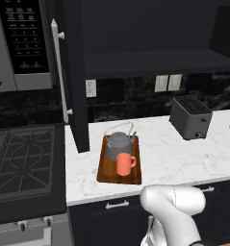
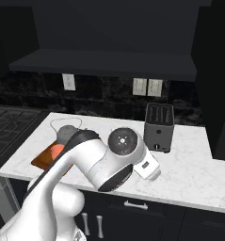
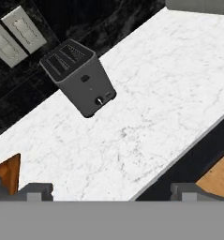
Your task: Pick the kettle from the counter and place it on the tray. Then pick the mug from the cabinet and place it on the tray. Then close the cabinet doors.
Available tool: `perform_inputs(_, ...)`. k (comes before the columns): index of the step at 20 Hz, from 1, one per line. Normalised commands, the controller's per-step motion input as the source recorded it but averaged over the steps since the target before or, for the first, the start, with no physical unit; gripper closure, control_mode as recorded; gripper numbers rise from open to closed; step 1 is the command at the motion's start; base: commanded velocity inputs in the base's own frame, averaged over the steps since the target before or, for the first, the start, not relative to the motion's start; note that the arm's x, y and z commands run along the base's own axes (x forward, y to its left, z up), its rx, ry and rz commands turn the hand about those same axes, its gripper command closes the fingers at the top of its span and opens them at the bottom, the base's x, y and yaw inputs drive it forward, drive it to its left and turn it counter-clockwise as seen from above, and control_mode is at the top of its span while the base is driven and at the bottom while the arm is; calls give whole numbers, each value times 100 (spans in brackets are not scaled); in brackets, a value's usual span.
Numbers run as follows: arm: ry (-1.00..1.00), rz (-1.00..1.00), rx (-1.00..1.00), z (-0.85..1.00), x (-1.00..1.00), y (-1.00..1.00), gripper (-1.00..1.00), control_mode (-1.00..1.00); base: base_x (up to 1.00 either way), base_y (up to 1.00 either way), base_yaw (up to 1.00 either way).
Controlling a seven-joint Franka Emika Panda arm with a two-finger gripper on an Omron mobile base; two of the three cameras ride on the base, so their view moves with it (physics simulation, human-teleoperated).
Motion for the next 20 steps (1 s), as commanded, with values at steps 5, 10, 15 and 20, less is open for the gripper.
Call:
perform_inputs(5,-5,5,11,0,-44,-50,-100,-100,0,0,0)
perform_inputs(10,-20,7,19,9,-54,-38,-100,-100,0,0,0)
perform_inputs(15,-8,1,17,7,-24,-30,-100,-100,0,0,0)
perform_inputs(20,0,2,19,6,-5,-26,-100,-100,0,0,0)
